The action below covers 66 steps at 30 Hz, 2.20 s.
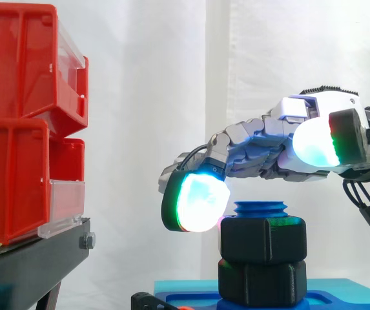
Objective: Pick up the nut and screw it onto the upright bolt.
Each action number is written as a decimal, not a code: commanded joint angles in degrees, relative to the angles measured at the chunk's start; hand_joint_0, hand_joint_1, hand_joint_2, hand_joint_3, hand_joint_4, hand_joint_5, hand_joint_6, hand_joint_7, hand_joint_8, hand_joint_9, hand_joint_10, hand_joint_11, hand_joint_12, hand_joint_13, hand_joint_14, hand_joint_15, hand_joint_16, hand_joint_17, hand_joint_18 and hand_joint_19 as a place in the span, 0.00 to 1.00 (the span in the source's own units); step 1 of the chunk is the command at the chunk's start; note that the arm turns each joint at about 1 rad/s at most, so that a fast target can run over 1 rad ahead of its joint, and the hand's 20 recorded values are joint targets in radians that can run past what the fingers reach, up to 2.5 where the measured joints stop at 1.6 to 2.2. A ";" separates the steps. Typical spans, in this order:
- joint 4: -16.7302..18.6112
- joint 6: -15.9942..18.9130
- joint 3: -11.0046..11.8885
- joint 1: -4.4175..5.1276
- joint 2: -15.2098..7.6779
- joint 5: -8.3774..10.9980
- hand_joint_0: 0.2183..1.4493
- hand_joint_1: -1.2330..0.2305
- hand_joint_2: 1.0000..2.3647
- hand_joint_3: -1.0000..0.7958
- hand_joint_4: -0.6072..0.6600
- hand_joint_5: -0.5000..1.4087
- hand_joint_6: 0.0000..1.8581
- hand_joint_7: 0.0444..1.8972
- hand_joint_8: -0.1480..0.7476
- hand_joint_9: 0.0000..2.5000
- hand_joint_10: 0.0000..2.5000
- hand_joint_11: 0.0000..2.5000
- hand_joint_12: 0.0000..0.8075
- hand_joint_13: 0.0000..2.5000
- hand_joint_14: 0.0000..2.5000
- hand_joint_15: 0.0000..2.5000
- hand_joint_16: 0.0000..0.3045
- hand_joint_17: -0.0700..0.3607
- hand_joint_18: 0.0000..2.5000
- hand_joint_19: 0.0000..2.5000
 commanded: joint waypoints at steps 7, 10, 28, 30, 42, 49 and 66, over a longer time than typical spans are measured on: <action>0.14 0.00 0.00 -0.55 0.05 -0.62 0.19 0.70 0.00 0.28 0.63 0.21 0.27 0.43 0.43 0.16 0.00 0.00 0.46 0.04 0.00 0.00 0.16 0.42 0.00 0.00; 0.23 0.09 0.00 -0.64 0.05 -0.97 0.19 0.70 0.00 0.28 0.66 0.22 0.27 0.48 0.44 0.19 0.00 0.00 0.45 0.05 0.00 0.00 0.16 0.41 0.00 0.00; -0.47 0.00 1.23 -1.96 0.05 -2.99 0.22 0.67 0.00 0.28 0.56 0.30 0.27 0.75 0.44 0.48 0.00 0.00 0.39 0.27 0.00 0.00 0.11 0.34 0.12 0.02; -0.47 0.00 1.32 -2.05 0.05 -2.99 0.23 0.67 0.00 0.28 0.54 0.31 0.27 0.75 0.43 0.51 0.00 0.00 0.37 0.30 0.00 0.00 0.10 0.33 0.17 0.04; -5.92 0.00 7.82 -2.58 0.05 -3.69 0.22 0.67 0.00 0.28 0.65 0.25 0.27 0.56 0.45 0.41 0.00 0.00 0.42 0.25 0.00 0.01 0.13 0.38 0.12 0.06; -4.60 0.62 7.82 -1.78 -0.03 -3.52 0.22 0.67 0.00 0.28 0.65 0.22 0.27 0.44 0.44 0.35 0.00 0.00 0.43 0.21 0.00 0.00 0.14 0.39 0.09 0.05; 0.23 2.90 2.02 0.32 -0.30 -1.15 0.20 0.66 0.00 0.28 0.59 0.19 0.27 0.32 0.41 0.23 0.00 0.00 0.44 0.12 0.00 0.00 0.15 0.40 0.00 0.00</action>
